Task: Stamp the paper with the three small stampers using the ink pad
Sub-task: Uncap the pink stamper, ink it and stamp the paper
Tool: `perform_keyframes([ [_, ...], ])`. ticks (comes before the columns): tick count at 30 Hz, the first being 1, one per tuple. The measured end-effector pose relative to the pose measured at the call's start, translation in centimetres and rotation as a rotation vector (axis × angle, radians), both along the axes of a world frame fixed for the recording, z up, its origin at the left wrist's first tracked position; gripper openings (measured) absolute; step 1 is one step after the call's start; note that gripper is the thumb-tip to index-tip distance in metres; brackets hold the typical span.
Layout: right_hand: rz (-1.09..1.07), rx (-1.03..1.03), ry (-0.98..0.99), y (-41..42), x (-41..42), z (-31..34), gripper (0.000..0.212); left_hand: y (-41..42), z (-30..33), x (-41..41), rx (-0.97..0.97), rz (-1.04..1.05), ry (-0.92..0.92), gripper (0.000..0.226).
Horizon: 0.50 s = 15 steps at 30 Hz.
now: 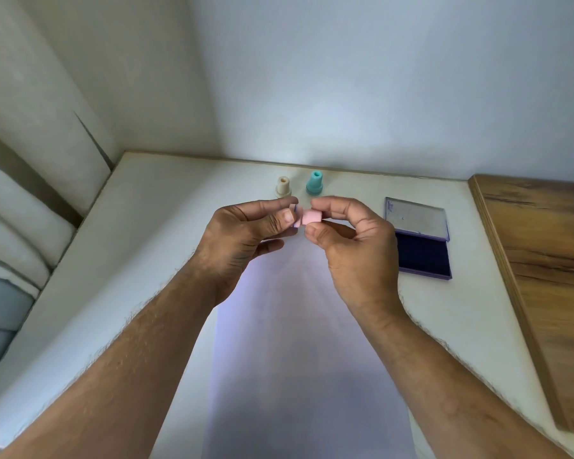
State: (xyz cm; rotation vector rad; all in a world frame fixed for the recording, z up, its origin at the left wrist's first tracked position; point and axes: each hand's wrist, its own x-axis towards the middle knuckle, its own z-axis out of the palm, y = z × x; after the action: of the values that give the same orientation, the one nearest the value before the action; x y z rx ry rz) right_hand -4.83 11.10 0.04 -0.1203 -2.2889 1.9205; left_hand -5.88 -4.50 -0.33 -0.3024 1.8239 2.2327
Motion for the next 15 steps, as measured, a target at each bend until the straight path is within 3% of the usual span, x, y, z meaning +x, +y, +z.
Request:
perform_keyframes([
  [7, 0.009, 0.059, 0.049, 0.32, 0.19, -0.44, 0.029, -0.13, -0.27, 0.0, -0.027, 0.006, 0.042, 0.041],
  [15, 0.059, -0.072, -0.06, 0.86, -0.04, -0.8, 0.027, -0.1, -0.21, -0.02, -0.055, 0.008, 0.059, 0.03],
])
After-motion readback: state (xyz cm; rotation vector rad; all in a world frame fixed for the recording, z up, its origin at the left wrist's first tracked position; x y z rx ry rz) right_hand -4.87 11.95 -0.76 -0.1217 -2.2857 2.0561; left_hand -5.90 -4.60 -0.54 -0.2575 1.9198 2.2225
